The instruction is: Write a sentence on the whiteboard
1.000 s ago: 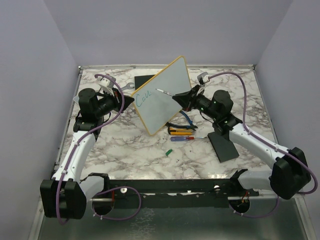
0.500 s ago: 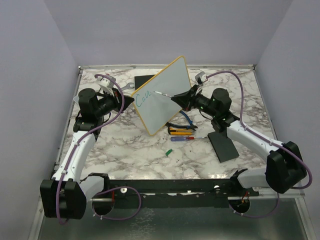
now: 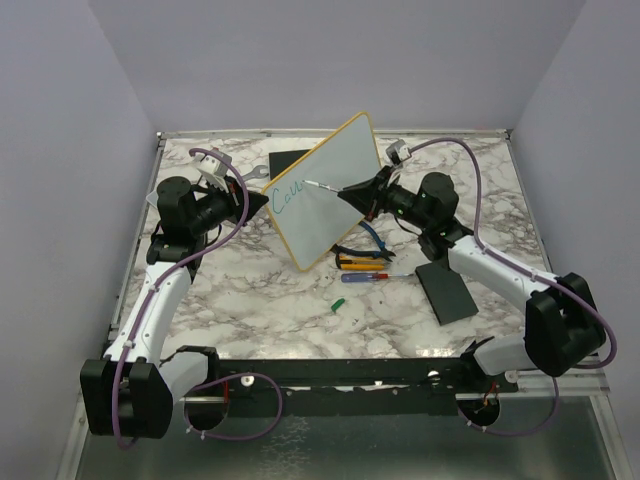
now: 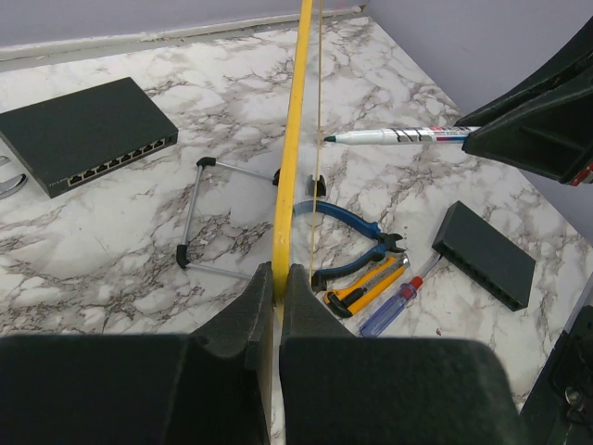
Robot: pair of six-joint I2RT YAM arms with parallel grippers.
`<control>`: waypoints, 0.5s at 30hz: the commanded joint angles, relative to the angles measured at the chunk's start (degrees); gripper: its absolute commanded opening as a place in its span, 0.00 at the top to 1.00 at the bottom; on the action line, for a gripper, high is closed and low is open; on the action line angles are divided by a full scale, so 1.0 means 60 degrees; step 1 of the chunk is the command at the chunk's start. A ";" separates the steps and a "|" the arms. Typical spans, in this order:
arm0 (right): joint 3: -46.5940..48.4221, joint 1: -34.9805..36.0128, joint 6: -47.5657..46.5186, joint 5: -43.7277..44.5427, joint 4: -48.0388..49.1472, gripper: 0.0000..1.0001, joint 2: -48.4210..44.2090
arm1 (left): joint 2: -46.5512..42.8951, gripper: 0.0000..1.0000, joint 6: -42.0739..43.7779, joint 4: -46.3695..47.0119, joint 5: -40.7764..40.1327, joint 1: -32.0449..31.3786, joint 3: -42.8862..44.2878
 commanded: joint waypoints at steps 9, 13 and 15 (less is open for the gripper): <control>0.0650 0.0018 0.0157 -0.0210 0.0492 0.99 0.0570 | -0.0131 1.00 0.0253 0.0218 0.0081 0.0036 -0.0074; 0.0718 0.0021 0.0152 -0.0123 0.0494 0.99 0.0679 | -0.0116 1.00 0.0260 0.0217 0.0125 0.0039 -0.0073; 0.0715 0.0012 0.0174 -0.0046 0.0506 0.99 0.0696 | -0.0116 1.00 0.0256 0.0218 0.0128 0.0038 -0.0069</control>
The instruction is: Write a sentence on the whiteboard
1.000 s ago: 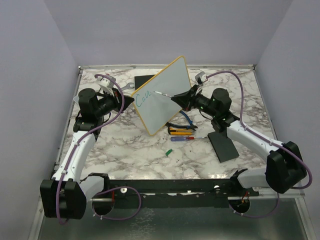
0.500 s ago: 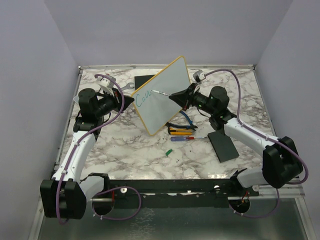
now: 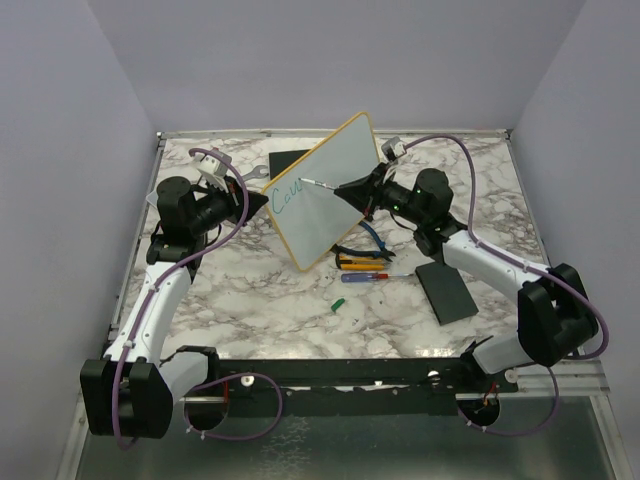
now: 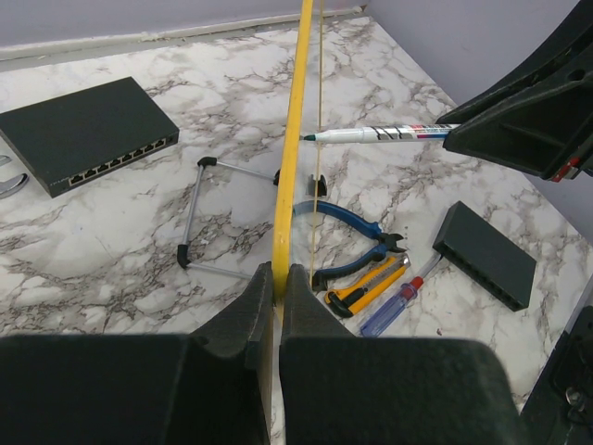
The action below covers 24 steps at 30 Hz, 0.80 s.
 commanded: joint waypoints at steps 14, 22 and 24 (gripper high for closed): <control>0.0069 0.0022 -0.0016 0.0948 -0.0075 0.99 -0.0083 | -0.0160 1.00 0.0254 0.0219 0.0142 0.0026 -0.0066; -0.0154 0.0016 -0.0039 0.1031 -0.0239 0.99 -0.0177 | -0.0219 1.00 0.0254 0.0228 0.0155 0.0036 -0.0088; -0.0217 0.0016 -0.0059 0.1014 -0.0303 0.99 -0.0224 | -0.0219 1.00 0.0252 0.0237 0.0155 0.0026 -0.0077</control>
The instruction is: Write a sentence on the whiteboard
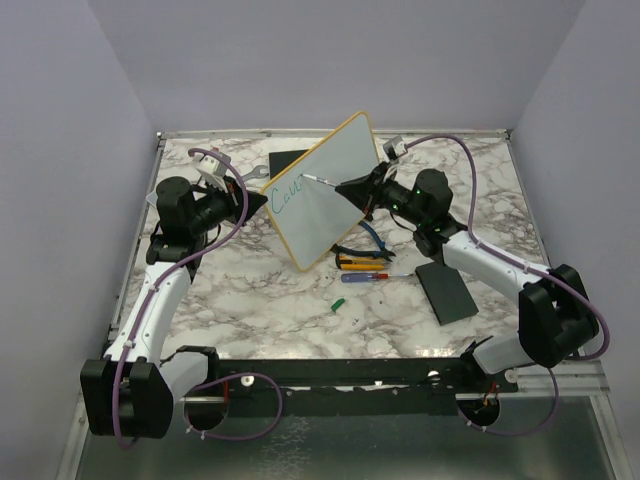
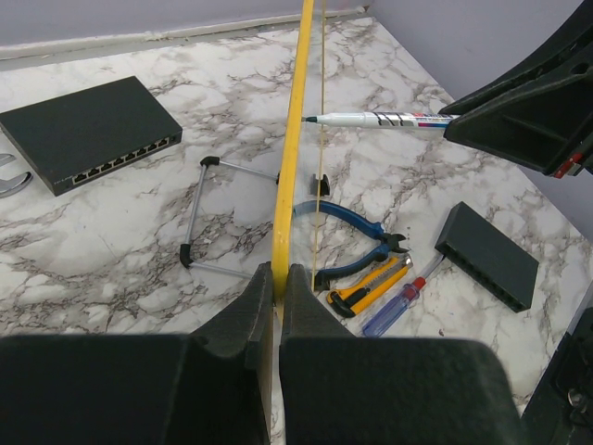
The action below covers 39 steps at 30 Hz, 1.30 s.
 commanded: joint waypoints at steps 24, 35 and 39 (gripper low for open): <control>-0.0621 0.0084 0.0001 0.0524 -0.0424 0.99 -0.0311 | -0.0249 1.00 0.0212 0.0252 0.0202 0.0029 -0.0062; -0.0350 0.0082 0.0390 0.0539 0.0251 0.99 -0.0251 | -0.0263 1.00 0.0220 0.0261 0.0204 0.0026 -0.0072; -0.0293 0.0088 0.0439 0.0586 0.0381 0.99 -0.0204 | -0.0260 1.00 0.0214 0.0260 0.0201 0.0030 -0.0080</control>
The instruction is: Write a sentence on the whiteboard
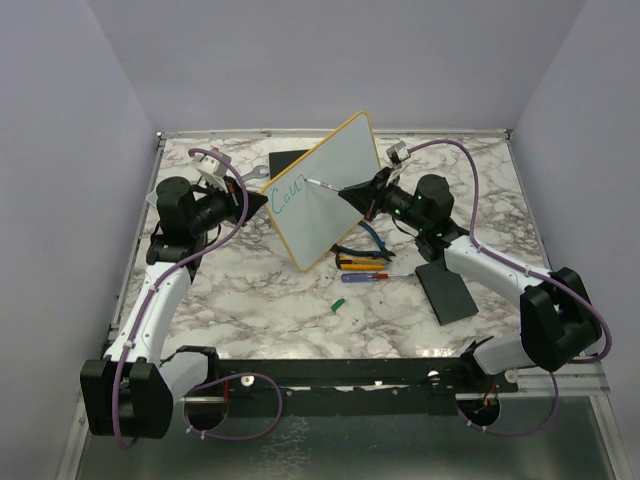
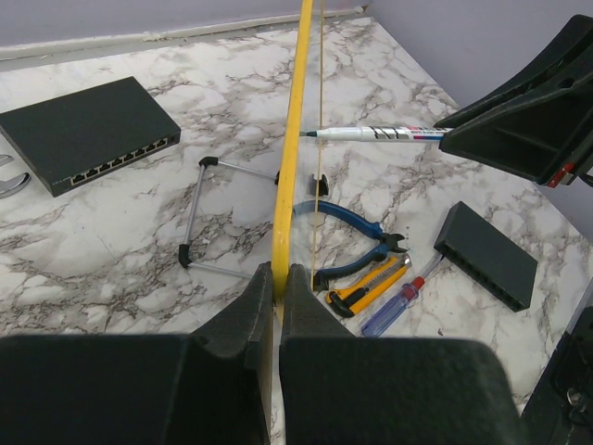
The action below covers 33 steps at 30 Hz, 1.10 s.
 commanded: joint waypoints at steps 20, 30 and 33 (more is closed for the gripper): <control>0.0200 0.0046 0.0258 0.1192 0.0352 0.99 0.0102 | -0.0226 1.00 0.0212 0.0259 0.0199 0.0032 -0.0064; -0.0201 0.0052 0.0116 0.0395 0.0784 0.99 -0.0457 | -0.0226 1.00 0.0211 0.0271 0.0190 0.0019 -0.0055; -0.0454 0.0054 0.0110 0.0642 0.0745 0.99 -0.0886 | -0.0226 1.00 0.0210 0.0262 0.0184 0.0031 -0.0059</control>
